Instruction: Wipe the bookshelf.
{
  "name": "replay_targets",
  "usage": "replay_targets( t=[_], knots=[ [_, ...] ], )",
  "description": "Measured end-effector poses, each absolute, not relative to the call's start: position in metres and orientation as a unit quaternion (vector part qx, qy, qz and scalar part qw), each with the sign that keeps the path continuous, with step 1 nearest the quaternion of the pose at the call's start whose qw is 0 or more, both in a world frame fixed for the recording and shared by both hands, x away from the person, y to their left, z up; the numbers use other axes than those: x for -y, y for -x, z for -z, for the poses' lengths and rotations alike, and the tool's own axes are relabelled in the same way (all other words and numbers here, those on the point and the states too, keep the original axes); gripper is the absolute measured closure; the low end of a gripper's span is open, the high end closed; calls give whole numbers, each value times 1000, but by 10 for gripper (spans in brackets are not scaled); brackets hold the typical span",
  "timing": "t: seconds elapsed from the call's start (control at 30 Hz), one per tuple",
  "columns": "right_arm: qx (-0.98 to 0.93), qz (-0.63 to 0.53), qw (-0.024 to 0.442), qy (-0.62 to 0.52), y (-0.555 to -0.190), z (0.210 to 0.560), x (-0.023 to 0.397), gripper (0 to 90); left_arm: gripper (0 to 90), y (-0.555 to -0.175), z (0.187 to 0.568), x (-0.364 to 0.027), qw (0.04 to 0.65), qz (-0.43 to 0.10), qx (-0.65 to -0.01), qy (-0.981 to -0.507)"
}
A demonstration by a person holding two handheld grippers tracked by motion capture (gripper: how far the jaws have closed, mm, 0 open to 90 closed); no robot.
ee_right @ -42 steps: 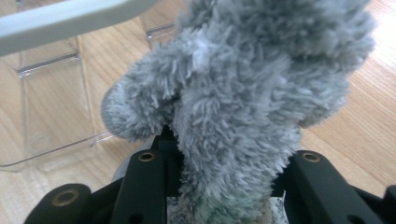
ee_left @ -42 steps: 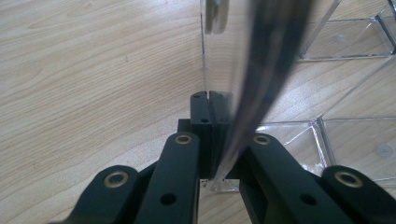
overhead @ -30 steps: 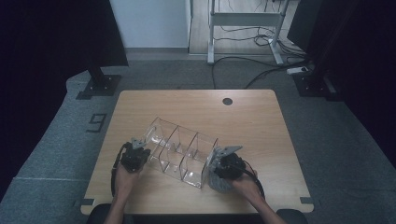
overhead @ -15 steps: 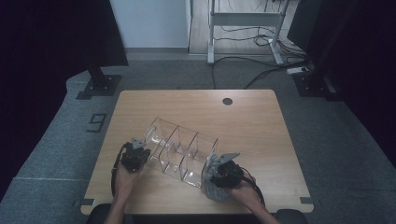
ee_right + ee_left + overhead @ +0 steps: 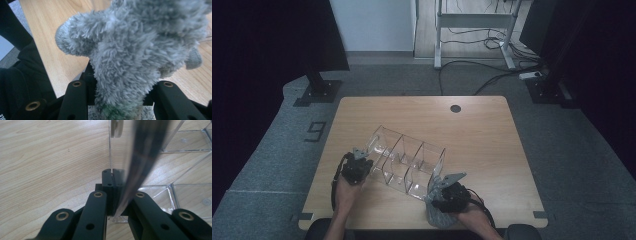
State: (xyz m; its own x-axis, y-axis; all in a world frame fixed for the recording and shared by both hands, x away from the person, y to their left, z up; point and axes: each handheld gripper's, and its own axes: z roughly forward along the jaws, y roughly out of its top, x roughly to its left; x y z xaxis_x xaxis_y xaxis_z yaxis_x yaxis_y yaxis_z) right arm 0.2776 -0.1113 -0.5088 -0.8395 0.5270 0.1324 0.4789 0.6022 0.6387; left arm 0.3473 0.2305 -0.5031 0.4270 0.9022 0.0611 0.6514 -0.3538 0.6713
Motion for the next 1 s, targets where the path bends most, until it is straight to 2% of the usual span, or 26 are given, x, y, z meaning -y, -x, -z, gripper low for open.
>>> replay_targets(
  t=[0.3,1.0],
  knots=[
    [-896,-343,38,-280,-279,505,120,609,868,-348,503,-233,294,-211,-485,-796],
    [-862,-370,107,-329,-309,460,178,617,866,-348,504,-236,304,-205,-477,-798]
  ],
)
